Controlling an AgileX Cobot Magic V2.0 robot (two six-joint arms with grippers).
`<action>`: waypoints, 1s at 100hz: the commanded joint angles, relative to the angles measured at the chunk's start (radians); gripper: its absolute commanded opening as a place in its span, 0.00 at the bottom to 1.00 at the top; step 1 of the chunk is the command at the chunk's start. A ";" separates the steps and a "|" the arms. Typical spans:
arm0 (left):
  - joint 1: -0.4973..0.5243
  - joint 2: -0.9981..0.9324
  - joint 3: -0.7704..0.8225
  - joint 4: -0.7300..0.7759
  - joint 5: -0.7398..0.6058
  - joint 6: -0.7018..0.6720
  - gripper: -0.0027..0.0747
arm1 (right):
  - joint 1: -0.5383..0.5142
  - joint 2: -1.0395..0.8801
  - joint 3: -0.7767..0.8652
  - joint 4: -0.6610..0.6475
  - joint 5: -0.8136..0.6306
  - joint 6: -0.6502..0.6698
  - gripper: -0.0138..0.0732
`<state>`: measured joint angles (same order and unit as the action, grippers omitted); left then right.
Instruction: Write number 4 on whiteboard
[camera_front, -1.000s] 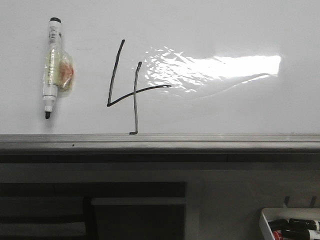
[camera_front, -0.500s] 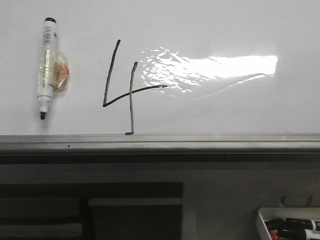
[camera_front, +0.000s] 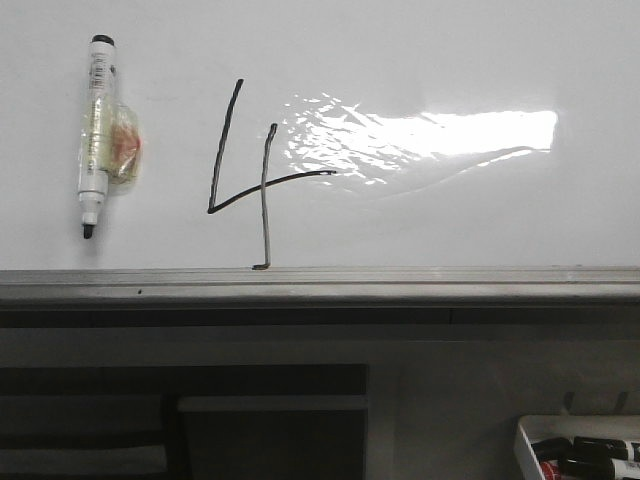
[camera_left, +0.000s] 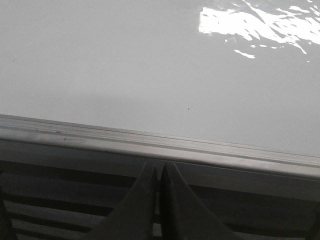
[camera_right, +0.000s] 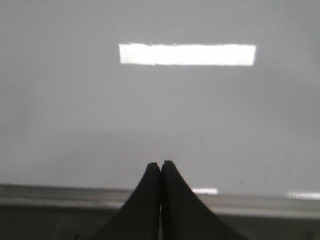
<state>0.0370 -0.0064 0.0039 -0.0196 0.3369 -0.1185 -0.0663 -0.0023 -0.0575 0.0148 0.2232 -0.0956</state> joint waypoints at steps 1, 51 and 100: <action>0.002 -0.028 0.018 -0.006 -0.054 -0.006 0.01 | -0.048 -0.027 0.048 -0.015 -0.097 0.004 0.10; 0.002 -0.028 0.018 -0.006 -0.054 -0.006 0.01 | -0.083 -0.027 0.096 -0.003 0.105 0.004 0.10; 0.002 -0.028 0.018 -0.006 -0.054 -0.006 0.01 | -0.083 -0.027 0.096 -0.003 0.105 0.004 0.10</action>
<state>0.0370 -0.0064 0.0039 -0.0196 0.3369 -0.1185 -0.1401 -0.0107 0.0107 0.0144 0.3424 -0.0918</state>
